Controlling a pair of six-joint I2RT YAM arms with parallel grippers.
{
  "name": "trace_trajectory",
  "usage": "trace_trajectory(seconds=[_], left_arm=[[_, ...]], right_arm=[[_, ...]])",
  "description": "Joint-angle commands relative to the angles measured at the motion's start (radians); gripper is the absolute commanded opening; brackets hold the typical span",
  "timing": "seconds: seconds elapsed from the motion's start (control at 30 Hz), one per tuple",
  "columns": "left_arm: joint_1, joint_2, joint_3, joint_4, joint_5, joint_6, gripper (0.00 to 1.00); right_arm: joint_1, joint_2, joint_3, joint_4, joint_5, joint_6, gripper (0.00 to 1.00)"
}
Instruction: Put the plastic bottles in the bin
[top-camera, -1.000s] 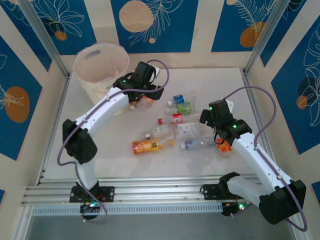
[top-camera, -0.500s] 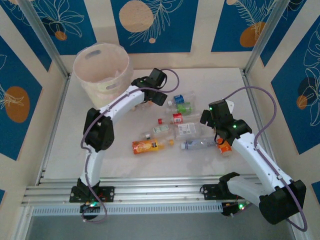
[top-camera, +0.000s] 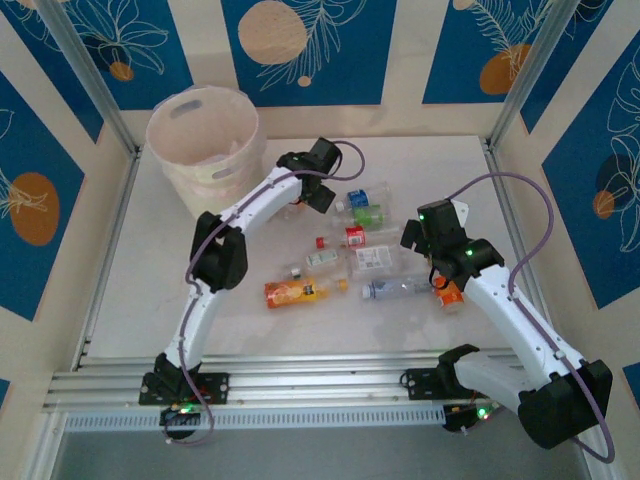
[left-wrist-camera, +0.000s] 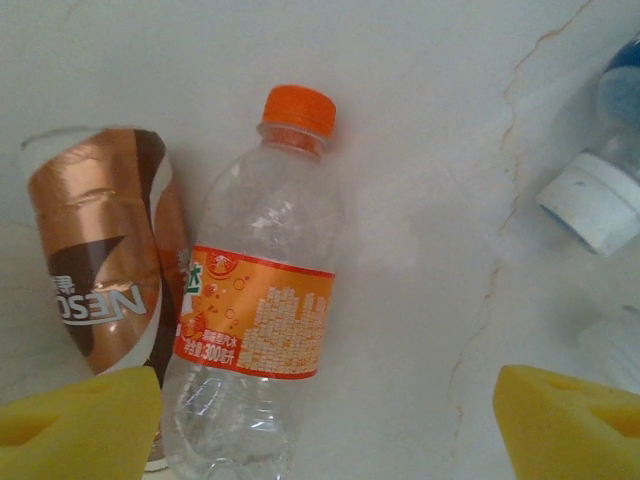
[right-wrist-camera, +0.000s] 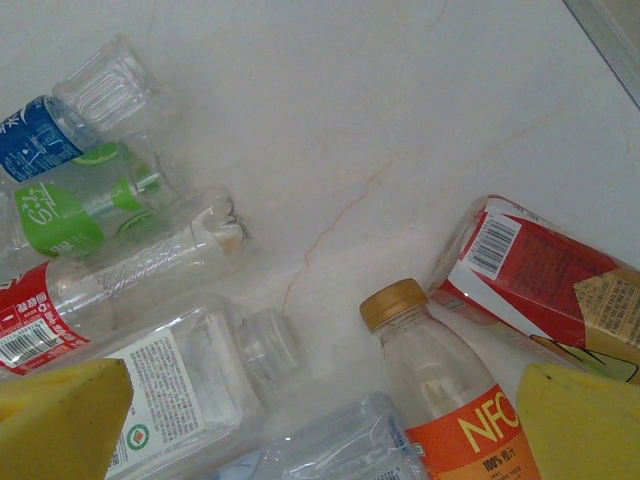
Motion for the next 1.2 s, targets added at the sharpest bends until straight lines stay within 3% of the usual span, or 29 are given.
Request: trace_trajectory(seconds=[0.0,0.43,1.17], left_arm=[[0.022,0.032,0.044,-0.031,-0.015,-0.022,0.85],[0.067,0.107,0.083,-0.028,-0.025,-0.032,0.83],[0.07,0.14,0.083,-0.028,0.047,-0.071,0.66]], right_arm=[[0.005,-0.007,0.033,-0.008,0.022,0.007,0.99],[0.004,-0.008,0.029,0.0,0.011,0.008,0.99],[0.004,-0.013,0.02,0.007,0.017,0.008,0.99]])
